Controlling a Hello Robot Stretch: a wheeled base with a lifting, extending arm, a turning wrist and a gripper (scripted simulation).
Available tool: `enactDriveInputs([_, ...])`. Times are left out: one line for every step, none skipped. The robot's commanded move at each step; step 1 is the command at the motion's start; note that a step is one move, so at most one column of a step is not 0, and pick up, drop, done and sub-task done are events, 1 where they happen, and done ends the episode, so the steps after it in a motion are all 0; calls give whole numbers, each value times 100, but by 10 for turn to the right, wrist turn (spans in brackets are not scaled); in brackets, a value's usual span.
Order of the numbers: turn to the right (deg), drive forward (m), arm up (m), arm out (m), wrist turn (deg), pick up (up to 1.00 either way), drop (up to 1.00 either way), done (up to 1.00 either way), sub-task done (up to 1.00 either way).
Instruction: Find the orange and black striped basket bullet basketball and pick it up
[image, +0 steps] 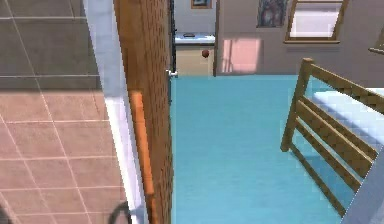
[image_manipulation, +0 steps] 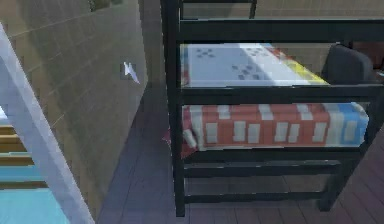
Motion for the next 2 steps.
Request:
enactDriveInputs([450, 0, 0, 0, 0, 0, 0, 0, 0])
enactDriveInputs([420, 0, 0, 0, 0, 0, 0, 0, 0])
